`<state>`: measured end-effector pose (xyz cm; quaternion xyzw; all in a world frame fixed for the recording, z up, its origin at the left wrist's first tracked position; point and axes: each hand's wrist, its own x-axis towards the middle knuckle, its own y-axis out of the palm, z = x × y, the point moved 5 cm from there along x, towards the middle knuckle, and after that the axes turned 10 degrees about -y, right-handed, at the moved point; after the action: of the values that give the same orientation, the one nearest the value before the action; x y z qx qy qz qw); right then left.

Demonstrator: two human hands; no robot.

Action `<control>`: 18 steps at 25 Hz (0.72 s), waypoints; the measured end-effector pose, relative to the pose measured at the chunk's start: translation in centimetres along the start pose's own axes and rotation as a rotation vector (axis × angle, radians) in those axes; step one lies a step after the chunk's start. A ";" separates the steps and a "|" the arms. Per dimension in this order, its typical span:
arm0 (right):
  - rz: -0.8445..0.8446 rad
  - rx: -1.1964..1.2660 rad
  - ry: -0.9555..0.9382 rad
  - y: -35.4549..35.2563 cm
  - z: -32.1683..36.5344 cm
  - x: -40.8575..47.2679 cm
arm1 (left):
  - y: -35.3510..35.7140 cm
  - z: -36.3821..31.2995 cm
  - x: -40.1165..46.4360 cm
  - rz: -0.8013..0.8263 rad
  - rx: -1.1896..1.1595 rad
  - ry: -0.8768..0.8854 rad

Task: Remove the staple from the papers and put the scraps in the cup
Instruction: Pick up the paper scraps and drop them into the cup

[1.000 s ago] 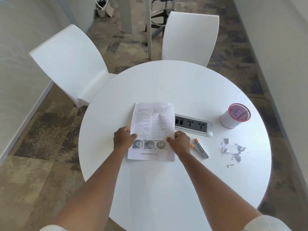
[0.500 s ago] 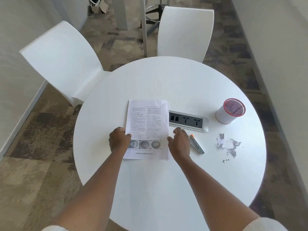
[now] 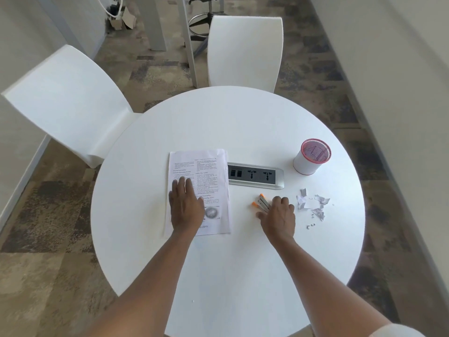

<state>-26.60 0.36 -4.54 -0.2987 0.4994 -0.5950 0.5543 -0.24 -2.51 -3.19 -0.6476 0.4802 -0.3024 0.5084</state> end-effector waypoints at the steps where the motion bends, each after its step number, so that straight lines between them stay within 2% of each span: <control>1: -0.007 0.037 0.001 0.0 -0.1 0.1 | 0.6 -1.1 -0.6 0.020 0.024 0.043; 5: 0.000 0.120 0.013 0.1 -0.6 0.3 | 3.0 -5.8 -2.8 0.090 0.066 0.209; 10: 0.053 0.184 0.029 0.0 -0.4 0.1 | 4.2 -10.7 -4.8 0.134 -0.012 0.328; 18: 0.092 0.283 0.043 -0.5 -0.8 0.4 | 5.9 -14.0 -5.4 0.200 -0.089 0.351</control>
<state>-27.63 0.10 -4.40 -0.1814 0.4355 -0.6397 0.6068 -16.33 -2.77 -4.04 -0.5560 0.6361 -0.3372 0.4154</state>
